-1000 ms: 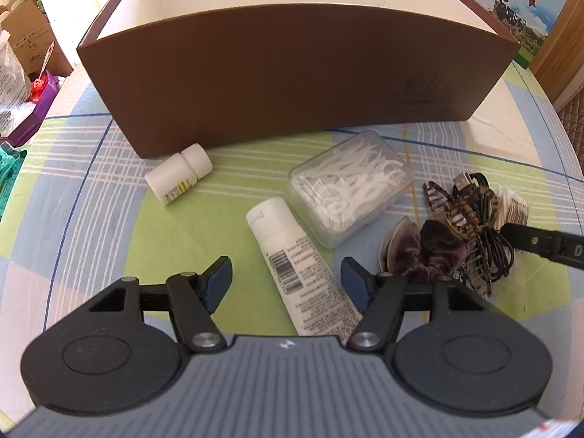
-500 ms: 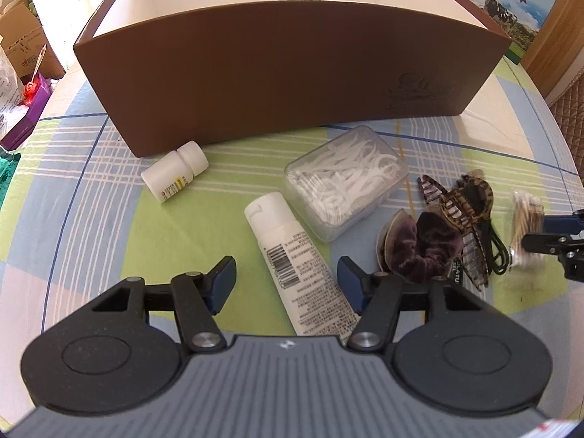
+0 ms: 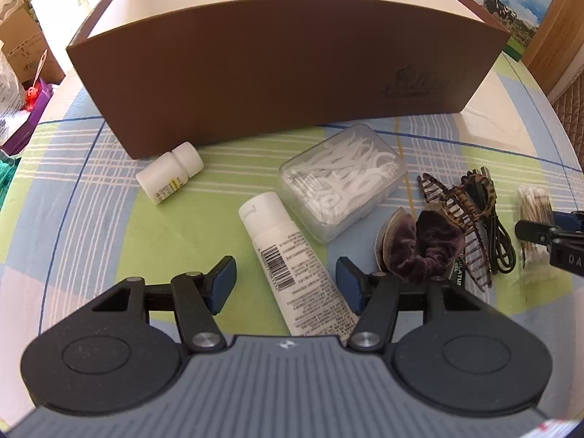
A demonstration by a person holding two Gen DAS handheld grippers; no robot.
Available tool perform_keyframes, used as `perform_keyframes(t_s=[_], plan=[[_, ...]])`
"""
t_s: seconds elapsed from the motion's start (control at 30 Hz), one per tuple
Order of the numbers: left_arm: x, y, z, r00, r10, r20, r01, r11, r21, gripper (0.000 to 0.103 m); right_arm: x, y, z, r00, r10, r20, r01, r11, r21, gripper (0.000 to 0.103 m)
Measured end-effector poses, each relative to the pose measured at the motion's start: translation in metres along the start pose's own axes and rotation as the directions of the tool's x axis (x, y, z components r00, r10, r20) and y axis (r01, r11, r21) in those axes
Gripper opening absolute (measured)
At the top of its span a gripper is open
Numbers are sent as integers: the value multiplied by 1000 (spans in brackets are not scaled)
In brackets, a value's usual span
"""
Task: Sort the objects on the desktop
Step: 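Grasp the cotton swab bag with the right tool while the left tool grasps the white lotion tube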
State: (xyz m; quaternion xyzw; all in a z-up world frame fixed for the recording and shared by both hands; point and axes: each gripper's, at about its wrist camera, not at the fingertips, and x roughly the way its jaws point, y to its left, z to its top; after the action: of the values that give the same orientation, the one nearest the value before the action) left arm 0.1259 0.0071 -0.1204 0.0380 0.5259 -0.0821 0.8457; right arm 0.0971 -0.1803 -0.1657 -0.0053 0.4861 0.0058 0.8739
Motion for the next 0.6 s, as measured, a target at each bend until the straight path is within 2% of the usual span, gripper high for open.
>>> perform_keyframes(t_s=[0.03, 0.1, 0.2, 0.4, 0.6], plan=[[1, 0, 0, 1000, -3, 1, 3, 1000, 7, 55, 0, 0, -1, 1000, 6, 2, -6, 1000, -9, 31], [1, 0, 1, 1000, -10, 10, 10, 999, 35, 41, 0, -2, -2, 1000, 19, 2, -19, 1000, -12, 31], [0, 6, 1, 1000, -18, 9, 17, 998, 67, 36, -1, -5, -4, 999, 32, 1, -32, 999, -19, 31], [-3, 21, 0, 999, -38, -4, 38, 997, 62, 37, 0, -3, -2, 999, 33, 2, -33, 999, -20, 31], [4, 15, 8, 1000, 11, -7, -11, 998, 61, 39, 1, -4, -1, 999, 33, 1, -33, 999, -20, 33]])
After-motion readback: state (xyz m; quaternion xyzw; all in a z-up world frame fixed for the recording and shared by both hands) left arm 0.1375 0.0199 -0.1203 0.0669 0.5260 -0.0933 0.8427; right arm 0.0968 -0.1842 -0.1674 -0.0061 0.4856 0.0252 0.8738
